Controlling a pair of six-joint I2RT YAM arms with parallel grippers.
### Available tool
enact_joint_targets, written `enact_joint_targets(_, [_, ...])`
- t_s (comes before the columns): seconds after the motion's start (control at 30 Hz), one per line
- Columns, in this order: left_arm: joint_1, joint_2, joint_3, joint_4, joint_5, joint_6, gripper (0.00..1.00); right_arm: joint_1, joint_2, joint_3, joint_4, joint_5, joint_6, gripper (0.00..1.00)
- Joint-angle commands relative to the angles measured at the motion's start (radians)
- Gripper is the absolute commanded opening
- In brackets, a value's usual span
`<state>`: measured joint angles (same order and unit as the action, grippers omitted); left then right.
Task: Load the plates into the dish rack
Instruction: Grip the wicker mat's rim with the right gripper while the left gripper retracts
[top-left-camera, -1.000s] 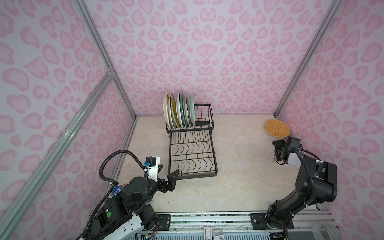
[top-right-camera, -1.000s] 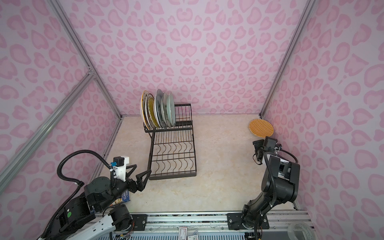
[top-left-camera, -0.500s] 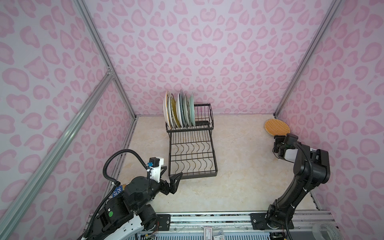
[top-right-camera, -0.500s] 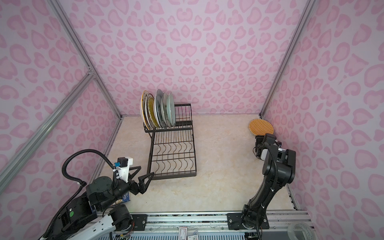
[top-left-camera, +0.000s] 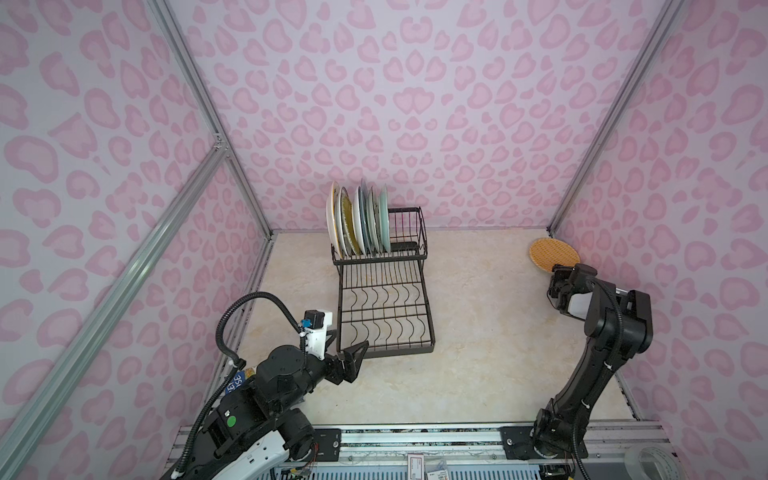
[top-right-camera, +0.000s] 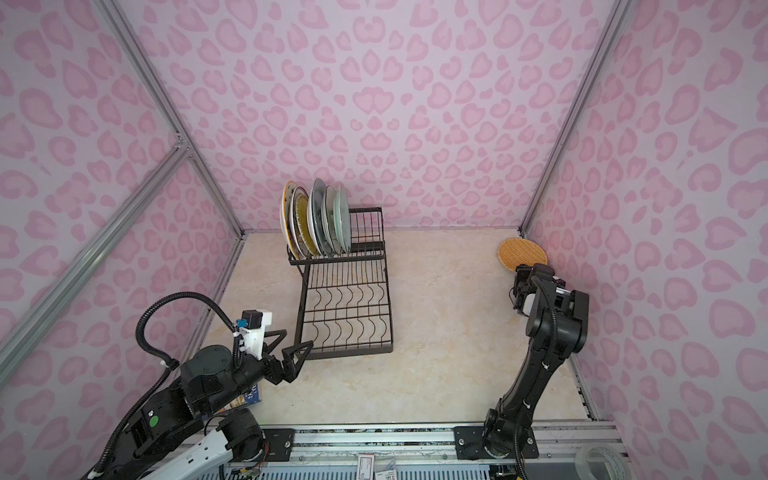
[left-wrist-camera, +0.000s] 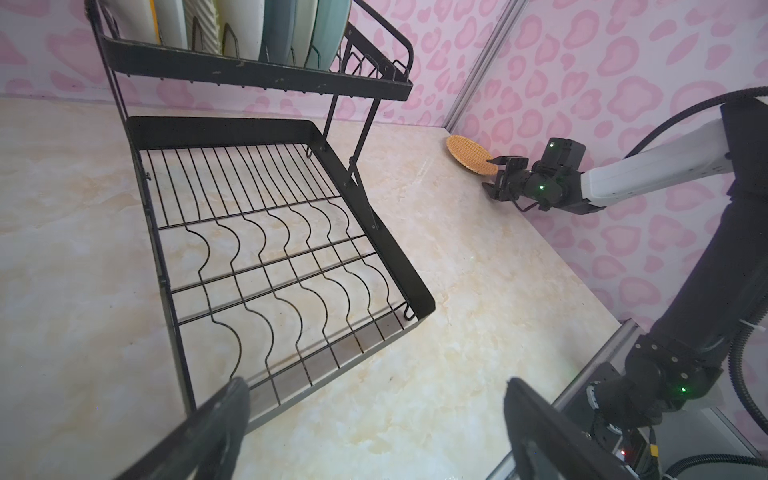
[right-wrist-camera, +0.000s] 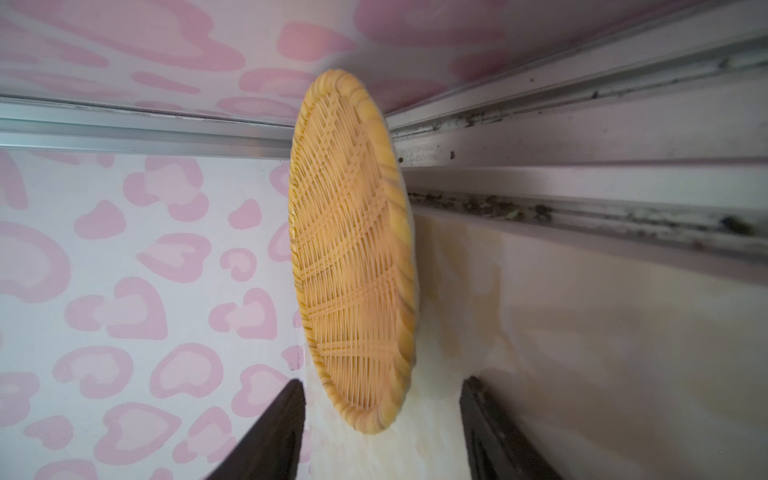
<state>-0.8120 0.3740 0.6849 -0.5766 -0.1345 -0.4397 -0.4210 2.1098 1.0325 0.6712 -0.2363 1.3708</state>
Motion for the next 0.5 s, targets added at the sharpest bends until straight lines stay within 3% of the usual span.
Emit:
enact_joint_targets(0.0, [0.005, 0.007, -0.007, 0.037, 0.015, 0.013, 0.97, -0.005, 0.048, 0.003, -0.046, -0.006, 0.027, 0.55])
enact_joint_targets(0.17, [0.009, 0.016, -0.006, 0.044, 0.013, 0.013, 0.97, -0.012, 0.096, 0.011, -0.006, -0.021, 0.040, 0.39])
enact_joint_targets(0.47, [0.026, 0.026, -0.008, 0.057, 0.024, 0.018, 0.97, -0.023, 0.150, -0.003, 0.165, -0.086, 0.086, 0.02])
